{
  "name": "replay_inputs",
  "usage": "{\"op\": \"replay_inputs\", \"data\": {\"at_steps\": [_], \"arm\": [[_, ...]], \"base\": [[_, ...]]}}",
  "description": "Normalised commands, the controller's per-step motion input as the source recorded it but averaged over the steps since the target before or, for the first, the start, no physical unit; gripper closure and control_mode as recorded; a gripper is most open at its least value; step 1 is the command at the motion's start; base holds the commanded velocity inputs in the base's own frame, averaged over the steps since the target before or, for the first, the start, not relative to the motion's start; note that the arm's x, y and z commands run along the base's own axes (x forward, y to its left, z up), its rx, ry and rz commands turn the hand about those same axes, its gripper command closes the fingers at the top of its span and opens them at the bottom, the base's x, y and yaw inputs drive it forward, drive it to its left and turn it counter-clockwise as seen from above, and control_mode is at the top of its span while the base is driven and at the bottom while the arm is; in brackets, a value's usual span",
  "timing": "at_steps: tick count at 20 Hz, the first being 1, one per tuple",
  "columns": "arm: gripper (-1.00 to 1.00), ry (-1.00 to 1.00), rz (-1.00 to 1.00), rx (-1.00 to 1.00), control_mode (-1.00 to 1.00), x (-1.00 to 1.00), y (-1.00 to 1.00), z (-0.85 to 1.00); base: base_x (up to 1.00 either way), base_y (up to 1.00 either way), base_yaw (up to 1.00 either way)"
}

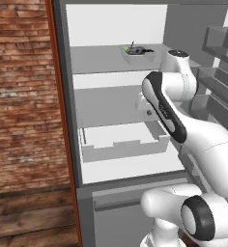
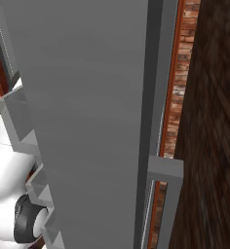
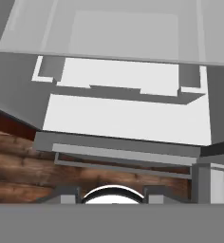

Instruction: Place the tupperware containing the fish and eggplant meal in the microwave. Close the microwave door and press the start button to reheat the meal.

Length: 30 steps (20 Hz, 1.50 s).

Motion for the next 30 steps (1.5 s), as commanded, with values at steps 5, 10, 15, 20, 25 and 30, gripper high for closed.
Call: {"op": "replay_inputs", "data": {"at_steps": [5, 10, 15, 20, 25, 30], "arm": [[-1.00, -0.15, 0.00, -0.03, -1.00, -0.15, 0.06, 0.00], [-1.00, -0.43, -0.02, 0.07, -1.00, -0.20, 0.00, 0.25], [-1.00, -0.42, -0.03, 0.20, -1.00, 0.00, 0.00, 0.65], [-1.00, -0.30, -0.11, 0.21, -1.00, 0.00, 0.00, 0.70], [-1.00, -0.10, -0.17, 0.15, -1.00, 0.03, 0.00, 0.62], [-1.00, 0.00, -0.16, 0.12, -1.00, 0.16, 0.00, 0.66]], "base": [[0.00, 0.00, 0.00], [0.00, 0.00, 0.00], [0.00, 0.00, 0.00], [0.00, 0.00, 0.00], [0.00, 0.00, 0.00], [0.00, 0.00, 0.00]]}}
